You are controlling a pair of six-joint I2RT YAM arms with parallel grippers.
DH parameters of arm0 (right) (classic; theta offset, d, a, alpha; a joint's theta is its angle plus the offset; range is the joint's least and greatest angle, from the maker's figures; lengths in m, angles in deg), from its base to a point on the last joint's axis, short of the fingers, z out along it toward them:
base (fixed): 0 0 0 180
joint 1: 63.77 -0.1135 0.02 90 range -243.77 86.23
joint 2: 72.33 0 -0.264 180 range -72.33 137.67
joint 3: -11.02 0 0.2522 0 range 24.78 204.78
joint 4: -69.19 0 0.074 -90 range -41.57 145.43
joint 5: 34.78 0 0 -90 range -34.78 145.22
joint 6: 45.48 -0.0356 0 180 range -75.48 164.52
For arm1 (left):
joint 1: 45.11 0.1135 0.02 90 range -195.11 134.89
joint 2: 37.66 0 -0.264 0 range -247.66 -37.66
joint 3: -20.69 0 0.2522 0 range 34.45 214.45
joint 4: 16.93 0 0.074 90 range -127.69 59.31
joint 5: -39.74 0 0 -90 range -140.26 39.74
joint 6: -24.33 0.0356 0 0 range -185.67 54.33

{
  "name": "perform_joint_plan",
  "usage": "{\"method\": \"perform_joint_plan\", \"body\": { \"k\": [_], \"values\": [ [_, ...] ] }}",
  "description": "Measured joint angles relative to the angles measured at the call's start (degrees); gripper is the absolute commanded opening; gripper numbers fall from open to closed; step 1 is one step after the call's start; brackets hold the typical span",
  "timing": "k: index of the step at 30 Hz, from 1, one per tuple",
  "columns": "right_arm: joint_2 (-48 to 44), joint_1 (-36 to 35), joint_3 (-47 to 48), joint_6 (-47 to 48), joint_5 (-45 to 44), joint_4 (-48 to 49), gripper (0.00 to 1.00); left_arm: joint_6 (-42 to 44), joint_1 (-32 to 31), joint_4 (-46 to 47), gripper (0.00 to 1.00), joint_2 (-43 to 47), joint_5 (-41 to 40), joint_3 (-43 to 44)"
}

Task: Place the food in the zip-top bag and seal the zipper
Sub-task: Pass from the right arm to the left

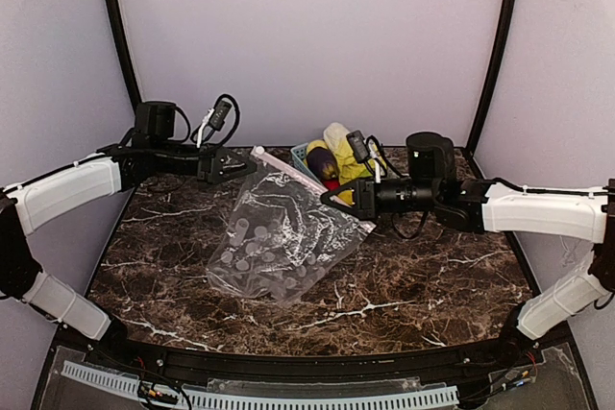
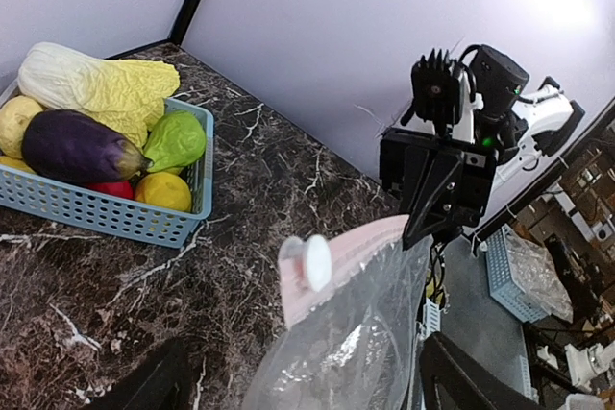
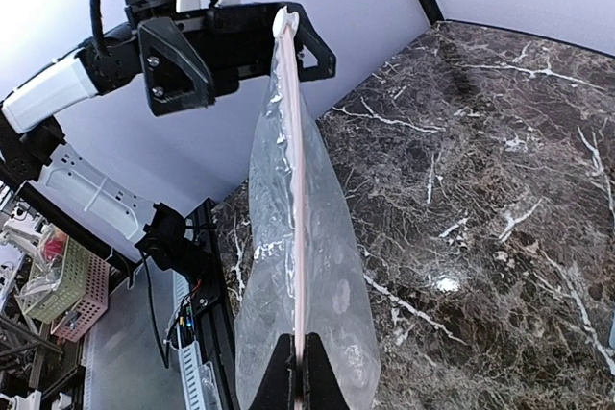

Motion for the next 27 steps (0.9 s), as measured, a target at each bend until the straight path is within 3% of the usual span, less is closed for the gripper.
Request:
{"method": "perform_joint_plan", "body": {
  "k": [3, 13, 20, 27],
  "values": [
    [0.0, 0.1, 0.0, 0.0, 1.2, 1.8, 0.00, -1.0, 0.0, 1.1, 0.67, 0.0, 1.5, -1.9],
    [0.1, 0.1, 0.0, -0.2, 2.1, 3.7, 0.00, -2.1, 0.0, 2.8, 0.63, 0.0, 3.1, -2.3],
    [0.1, 0.1, -0.1, -0.2, 2.3, 3.7, 0.00, -4.7, 0.0, 6.4, 0.46, 0.0, 4.5, -3.8],
    [0.3, 0.1, -0.1, -0.2, 2.7, 3.6, 0.00, -6.2, 0.0, 9.0, 0.43, 0.3, 5.5, -4.4]
  ]
}}
